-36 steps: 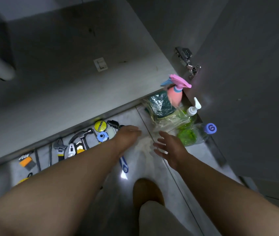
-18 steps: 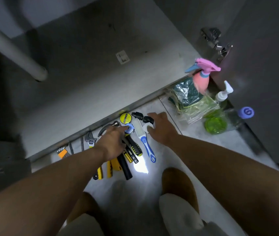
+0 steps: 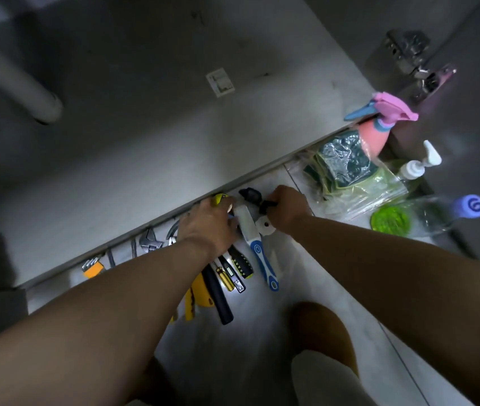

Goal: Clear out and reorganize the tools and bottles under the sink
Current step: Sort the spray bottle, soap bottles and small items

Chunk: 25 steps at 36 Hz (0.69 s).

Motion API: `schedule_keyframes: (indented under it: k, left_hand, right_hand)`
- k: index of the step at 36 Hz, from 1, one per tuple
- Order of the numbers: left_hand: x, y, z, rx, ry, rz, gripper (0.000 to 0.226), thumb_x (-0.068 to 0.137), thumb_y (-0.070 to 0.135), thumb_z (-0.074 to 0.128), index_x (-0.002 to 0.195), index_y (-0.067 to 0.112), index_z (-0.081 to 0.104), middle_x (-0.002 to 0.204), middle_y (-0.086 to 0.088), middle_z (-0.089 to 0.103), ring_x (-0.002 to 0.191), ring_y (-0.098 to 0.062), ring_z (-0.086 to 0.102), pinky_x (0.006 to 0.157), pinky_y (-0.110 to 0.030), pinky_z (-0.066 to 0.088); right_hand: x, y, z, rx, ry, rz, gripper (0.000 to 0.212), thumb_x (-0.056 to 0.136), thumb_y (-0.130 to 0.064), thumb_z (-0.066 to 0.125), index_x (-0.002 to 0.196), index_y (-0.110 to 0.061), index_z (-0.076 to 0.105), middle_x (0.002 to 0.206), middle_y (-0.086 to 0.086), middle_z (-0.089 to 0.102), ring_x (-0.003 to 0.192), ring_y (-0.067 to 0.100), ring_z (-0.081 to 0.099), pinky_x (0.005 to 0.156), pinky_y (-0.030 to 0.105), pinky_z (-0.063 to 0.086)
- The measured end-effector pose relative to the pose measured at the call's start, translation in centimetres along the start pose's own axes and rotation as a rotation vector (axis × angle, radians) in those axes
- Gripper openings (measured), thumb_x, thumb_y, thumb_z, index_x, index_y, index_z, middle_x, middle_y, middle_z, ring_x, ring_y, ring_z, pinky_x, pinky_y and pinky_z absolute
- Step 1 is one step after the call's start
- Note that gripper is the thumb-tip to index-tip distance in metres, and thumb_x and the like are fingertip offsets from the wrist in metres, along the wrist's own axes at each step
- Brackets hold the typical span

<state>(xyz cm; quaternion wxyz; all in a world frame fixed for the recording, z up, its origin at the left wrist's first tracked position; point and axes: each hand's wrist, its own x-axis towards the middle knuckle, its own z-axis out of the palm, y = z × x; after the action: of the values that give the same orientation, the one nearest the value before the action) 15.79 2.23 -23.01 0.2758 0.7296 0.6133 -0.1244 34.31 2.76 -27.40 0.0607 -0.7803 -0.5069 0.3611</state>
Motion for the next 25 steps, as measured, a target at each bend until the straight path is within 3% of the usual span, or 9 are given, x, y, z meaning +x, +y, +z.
schedule_keyframes:
  k: [2,5,9,13,17,20,25]
  left_hand:
    - [0.5,0.2,0.1,0.075,0.025,0.007,0.047,0.104,0.046,0.034,0.151,0.039,0.034,0.149,-0.008,0.047,0.133,-0.033,0.047,0.107,-0.046,0.037]
    - [1.2,0.9,0.9,0.176,0.021,0.024,0.049,0.104,0.040,0.036,0.152,0.038,0.033,0.148,-0.011,0.046,0.132,-0.034,0.048,0.108,-0.046,0.036]
    - [1.2,1.1,2.1,0.202,0.036,0.020,0.053,0.097,0.030,0.050,0.149,0.029,0.042,0.149,-0.013,0.036,0.130,-0.037,0.044,0.110,-0.046,0.033]
    - [1.3,0.9,2.6,0.152,0.073,0.051,0.045,0.097,0.022,0.048,0.142,0.020,0.051,0.152,-0.012,0.032,0.127,-0.037,0.043,0.109,-0.044,0.034]
    - [0.8,0.7,2.4,0.069,0.166,0.093,0.042,0.096,0.017,0.051,0.138,0.022,0.052,0.148,-0.012,0.038,0.119,-0.036,0.047,0.104,-0.042,0.039]
    - [-0.2,0.9,2.3,0.065,0.252,0.148,0.054,0.090,0.010,0.056,0.141,0.026,0.049,0.146,-0.012,0.037,0.116,-0.036,0.047,0.101,-0.043,0.043]
    - [-2.8,2.1,2.7,0.062,0.312,0.245,0.068,0.079,0.000,0.064,0.139,0.027,0.049,0.145,-0.013,0.039,0.117,-0.036,0.046,0.099,-0.046,0.045]
  right_hand:
    - [-0.7,1.2,-0.1,0.096,0.071,-0.019,0.009,0.088,-0.018,0.065,0.094,-0.017,0.058,0.097,0.008,0.067,0.090,0.027,0.063,0.069,0.028,0.046]
    - [-2.6,3.4,-0.1,0.203,0.149,-0.036,0.016,0.089,-0.021,0.067,0.087,-0.019,0.051,0.079,-0.001,0.061,0.074,0.019,0.057,0.056,0.025,0.038]
    - [-5.7,6.2,0.2,0.291,0.154,0.025,0.019,0.089,-0.026,0.070,0.083,-0.023,0.052,0.075,-0.009,0.062,0.071,0.008,0.058,0.059,0.017,0.037]
    - [-8.2,7.9,0.7,0.349,0.172,0.074,0.021,0.087,-0.022,0.071,0.079,-0.024,0.053,0.073,-0.011,0.062,0.069,0.000,0.057,0.059,0.018,0.037]
    - [-9.5,9.0,1.2,0.421,0.209,0.130,0.022,0.087,-0.019,0.071,0.076,-0.027,0.053,0.069,-0.012,0.061,0.068,-0.001,0.058,0.059,0.016,0.037]
    - [-10.4,10.1,1.2,0.463,0.219,0.189,0.018,0.087,-0.022,0.071,0.078,-0.026,0.056,0.071,-0.010,0.063,0.070,0.004,0.060,0.064,0.027,0.044]
    - [-12.2,12.7,0.3,0.551,0.242,0.322,0.013,0.087,-0.017,0.069,0.081,-0.018,0.058,0.081,0.005,0.066,0.081,0.030,0.065,0.080,0.049,0.055]
